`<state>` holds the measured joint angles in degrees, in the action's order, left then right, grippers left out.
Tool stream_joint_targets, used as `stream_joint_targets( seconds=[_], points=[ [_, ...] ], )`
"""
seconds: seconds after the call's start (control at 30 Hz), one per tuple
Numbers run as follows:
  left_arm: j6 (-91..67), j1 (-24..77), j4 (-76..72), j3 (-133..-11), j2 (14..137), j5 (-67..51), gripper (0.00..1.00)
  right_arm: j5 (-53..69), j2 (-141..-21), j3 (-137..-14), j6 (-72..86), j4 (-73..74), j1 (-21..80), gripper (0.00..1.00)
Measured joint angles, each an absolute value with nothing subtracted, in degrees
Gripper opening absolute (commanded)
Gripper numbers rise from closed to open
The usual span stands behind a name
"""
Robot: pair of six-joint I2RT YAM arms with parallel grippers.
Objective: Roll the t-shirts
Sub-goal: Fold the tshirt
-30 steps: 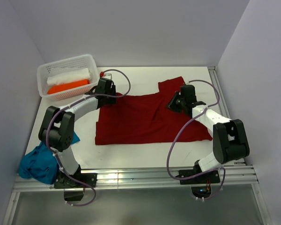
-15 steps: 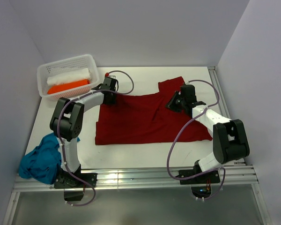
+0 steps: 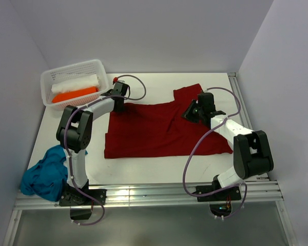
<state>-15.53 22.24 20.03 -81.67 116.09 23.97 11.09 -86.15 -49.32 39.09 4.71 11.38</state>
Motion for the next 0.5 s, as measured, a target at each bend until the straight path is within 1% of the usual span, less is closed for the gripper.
stream_joint_targets(
  seconds=[0.27,0.33,0.37,0.5],
  points=[
    [-14.6,22.2,20.8,-84.9,116.1,27.2,0.0,9.8,-86.1,-49.4,39.1,5.3,11.2,0.23],
    [-14.4,22.2,20.3,-85.3,116.1,27.9,0.0,9.2,-86.1,-49.7,39.1,5.7,10.8,0.25],
    [-14.4,22.2,20.1,-85.4,116.1,28.4,0.01,8.6,-86.2,-50.2,39.1,6.2,10.6,0.28],
    [-14.2,22.2,19.6,-85.4,116.1,29.4,0.0,6.1,-88.1,-55.8,39.3,8.7,8.7,0.35]
  ],
)
